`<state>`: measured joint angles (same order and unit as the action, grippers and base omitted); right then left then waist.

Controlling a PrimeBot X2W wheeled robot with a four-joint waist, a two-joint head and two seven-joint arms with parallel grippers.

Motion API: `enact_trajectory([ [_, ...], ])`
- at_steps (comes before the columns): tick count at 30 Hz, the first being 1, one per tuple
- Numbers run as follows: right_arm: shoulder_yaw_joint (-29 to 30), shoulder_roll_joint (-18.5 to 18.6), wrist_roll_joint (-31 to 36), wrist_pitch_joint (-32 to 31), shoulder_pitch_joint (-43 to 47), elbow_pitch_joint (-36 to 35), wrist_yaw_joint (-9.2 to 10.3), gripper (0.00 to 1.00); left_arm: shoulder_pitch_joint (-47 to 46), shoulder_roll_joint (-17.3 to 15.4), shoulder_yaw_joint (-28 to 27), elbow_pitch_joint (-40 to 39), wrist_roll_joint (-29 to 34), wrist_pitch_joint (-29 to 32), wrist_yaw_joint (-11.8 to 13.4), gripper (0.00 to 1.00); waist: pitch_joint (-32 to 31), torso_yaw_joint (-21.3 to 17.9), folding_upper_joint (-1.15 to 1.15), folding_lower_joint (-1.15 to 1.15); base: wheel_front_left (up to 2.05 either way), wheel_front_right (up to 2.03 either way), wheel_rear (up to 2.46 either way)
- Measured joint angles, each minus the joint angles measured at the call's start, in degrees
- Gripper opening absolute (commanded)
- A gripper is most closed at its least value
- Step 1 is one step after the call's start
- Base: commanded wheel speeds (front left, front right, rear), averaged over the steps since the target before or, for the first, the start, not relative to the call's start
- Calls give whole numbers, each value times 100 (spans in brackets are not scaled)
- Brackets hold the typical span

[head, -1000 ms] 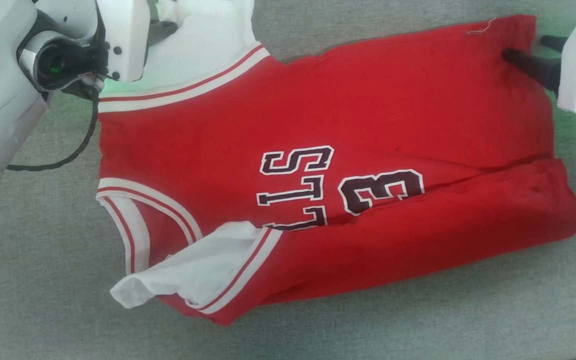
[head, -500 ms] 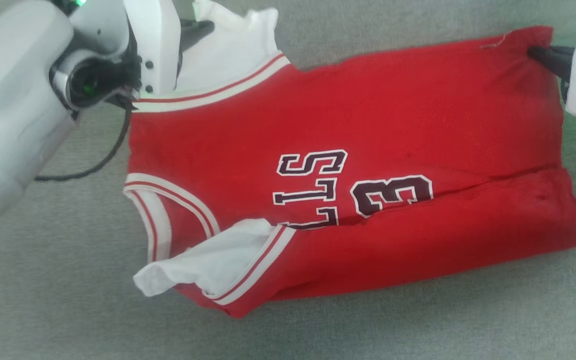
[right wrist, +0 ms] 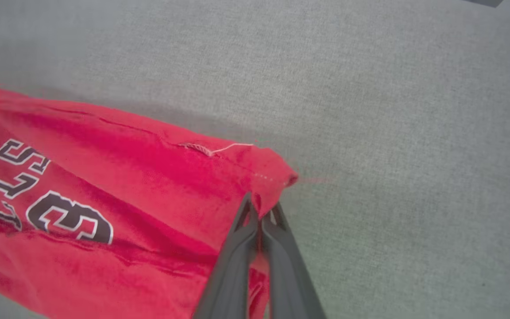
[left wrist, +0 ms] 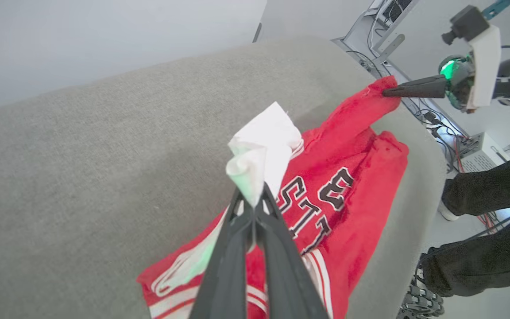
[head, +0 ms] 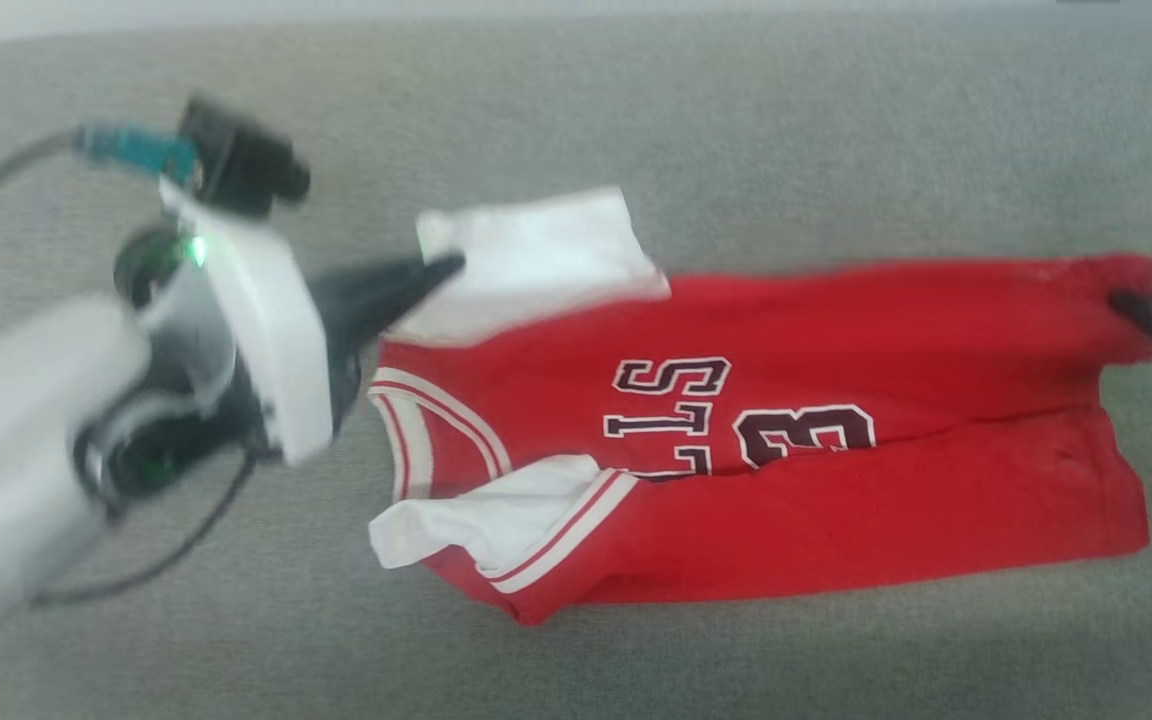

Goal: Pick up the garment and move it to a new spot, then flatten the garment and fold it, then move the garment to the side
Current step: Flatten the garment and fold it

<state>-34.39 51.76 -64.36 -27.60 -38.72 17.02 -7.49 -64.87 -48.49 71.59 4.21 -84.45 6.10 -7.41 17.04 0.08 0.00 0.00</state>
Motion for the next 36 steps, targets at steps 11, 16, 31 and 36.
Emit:
enact_trajectory([
  [11,532,444,-263,527,1617,-649,0,0,1592,-719,129,-1003,326,-1020,1,0,-213,187,0,0,0,0,0],
  [16,675,274,-198,712,1968,-537,0,0,2185,-304,169,-717,338,-1132,0,0,-79,161,0,0,0,0,0],
  [31,864,1,172,1151,1989,-383,0,100,2585,278,151,368,899,-1714,0,92,-41,126,0,0,0,0,0],
  [36,1224,204,-274,1198,2364,-623,0,100,2848,312,-121,379,876,-2019,1,100,-179,255,0,0,0,0,0],
])
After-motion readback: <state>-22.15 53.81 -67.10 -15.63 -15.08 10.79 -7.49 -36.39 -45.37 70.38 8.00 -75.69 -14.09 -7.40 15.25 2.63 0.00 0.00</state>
